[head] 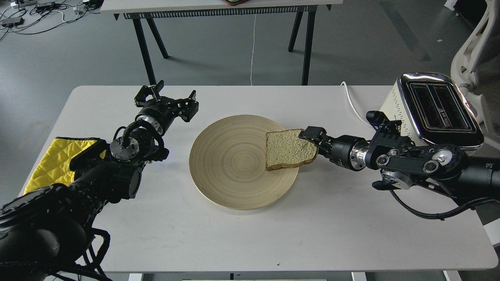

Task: Put bread in toaster with right arm
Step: 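Close the right gripper on the edge of the bread slice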

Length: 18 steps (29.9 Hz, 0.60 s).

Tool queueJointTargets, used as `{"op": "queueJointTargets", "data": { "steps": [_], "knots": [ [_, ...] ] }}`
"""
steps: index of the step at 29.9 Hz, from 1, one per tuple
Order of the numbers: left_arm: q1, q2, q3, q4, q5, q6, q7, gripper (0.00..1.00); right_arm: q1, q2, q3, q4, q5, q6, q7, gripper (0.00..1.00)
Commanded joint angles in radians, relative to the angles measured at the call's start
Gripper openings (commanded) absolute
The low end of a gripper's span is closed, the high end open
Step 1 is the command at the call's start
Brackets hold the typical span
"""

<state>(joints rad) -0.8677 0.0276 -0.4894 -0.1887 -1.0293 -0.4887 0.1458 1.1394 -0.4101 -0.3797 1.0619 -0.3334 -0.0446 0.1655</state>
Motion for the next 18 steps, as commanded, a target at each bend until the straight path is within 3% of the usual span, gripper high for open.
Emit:
{"op": "queueJointTargets", "data": {
  "steps": [1,18],
  "knots": [
    [0.000,0.000,0.000,0.000,0.000,0.000,0.000,1.00,0.000,-0.002,-0.001,0.000,0.001,0.000,0.000,0.63],
    [0.000,0.000,0.000,0.000,0.000,0.000,0.000,1.00,0.000,-0.009,-0.001,0.000,-0.001,0.002,0.006,0.35]
  ]
}}
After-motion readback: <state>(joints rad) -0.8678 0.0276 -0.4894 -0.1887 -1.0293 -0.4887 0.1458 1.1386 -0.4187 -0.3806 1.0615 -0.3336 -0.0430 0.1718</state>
